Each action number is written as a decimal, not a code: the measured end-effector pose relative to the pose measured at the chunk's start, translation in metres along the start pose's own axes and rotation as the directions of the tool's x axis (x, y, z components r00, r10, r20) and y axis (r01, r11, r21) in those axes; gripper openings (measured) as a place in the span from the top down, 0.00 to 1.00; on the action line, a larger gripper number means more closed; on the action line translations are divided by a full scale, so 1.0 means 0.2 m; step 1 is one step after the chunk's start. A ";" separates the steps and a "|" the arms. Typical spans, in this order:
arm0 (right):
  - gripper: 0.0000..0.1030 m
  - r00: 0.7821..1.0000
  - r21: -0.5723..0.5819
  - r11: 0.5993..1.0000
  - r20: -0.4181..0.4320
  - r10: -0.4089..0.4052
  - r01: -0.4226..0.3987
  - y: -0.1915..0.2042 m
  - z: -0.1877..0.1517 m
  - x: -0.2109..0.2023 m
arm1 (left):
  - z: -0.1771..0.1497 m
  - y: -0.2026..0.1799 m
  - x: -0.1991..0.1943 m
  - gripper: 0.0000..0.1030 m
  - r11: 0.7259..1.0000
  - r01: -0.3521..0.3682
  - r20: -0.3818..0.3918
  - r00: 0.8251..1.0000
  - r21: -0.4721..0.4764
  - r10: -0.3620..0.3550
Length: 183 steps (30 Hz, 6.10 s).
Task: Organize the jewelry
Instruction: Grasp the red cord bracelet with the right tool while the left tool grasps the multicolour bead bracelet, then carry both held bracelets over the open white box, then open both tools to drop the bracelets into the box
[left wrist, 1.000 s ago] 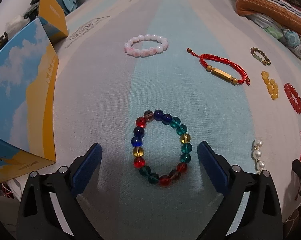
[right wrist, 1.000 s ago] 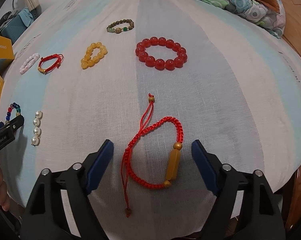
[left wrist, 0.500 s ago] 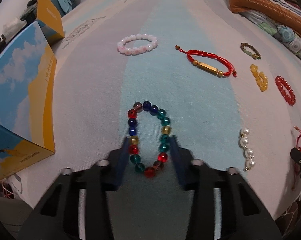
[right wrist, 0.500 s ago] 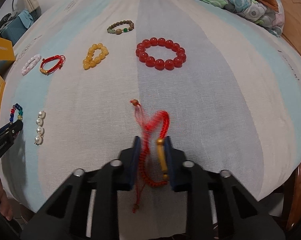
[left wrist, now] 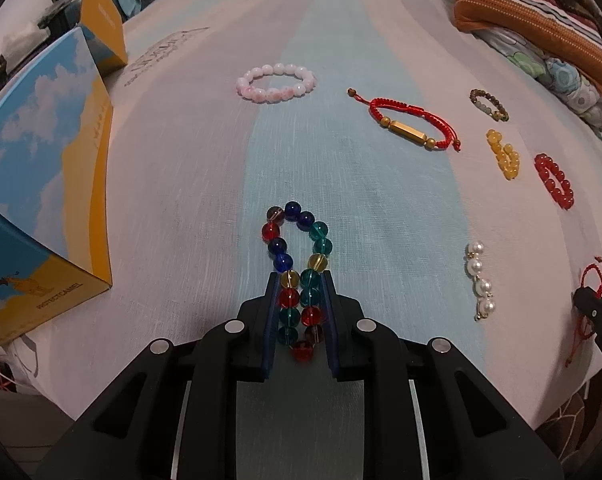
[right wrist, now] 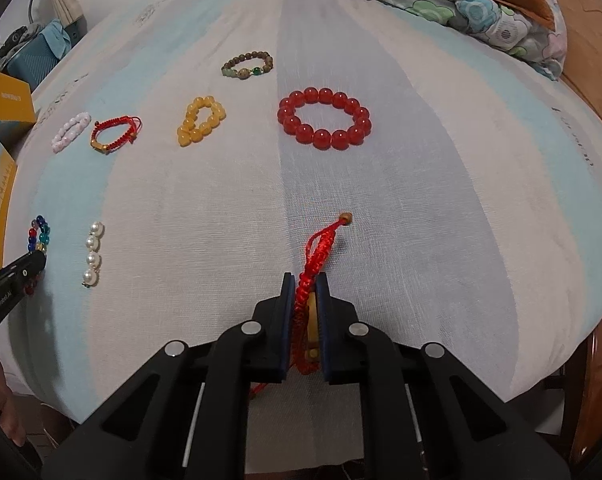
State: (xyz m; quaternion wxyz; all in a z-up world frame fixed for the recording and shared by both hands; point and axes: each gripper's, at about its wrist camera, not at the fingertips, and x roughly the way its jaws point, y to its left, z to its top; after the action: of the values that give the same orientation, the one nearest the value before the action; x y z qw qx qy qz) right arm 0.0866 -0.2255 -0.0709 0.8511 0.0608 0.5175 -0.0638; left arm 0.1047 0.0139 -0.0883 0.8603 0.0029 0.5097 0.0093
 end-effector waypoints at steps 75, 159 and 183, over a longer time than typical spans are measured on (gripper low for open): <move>0.90 0.994 -0.097 0.992 0.053 0.091 -0.086 0.35 0.09 -0.19 | 0.10 0.02 0.07 0.59 0.999 -0.025 -0.024 0.999 0.041 0.026; 0.90 0.930 -0.515 0.797 -0.002 0.367 -0.316 2.27 0.11 -0.60 | -0.04 1.61 -0.79 0.91 0.911 -0.190 0.044 0.974 -0.366 0.220; 0.88 0.959 -0.523 0.806 -0.090 0.269 -0.276 2.38 0.04 -0.40 | -0.09 1.71 -0.60 0.90 0.898 -0.214 -0.048 0.976 -0.384 0.212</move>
State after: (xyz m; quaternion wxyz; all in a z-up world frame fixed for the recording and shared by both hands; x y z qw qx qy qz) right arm 0.1383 0.2461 0.0211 0.8317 -0.1028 0.5058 0.2046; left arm 0.0270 0.3527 0.0139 0.8363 -0.1111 0.4967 0.2038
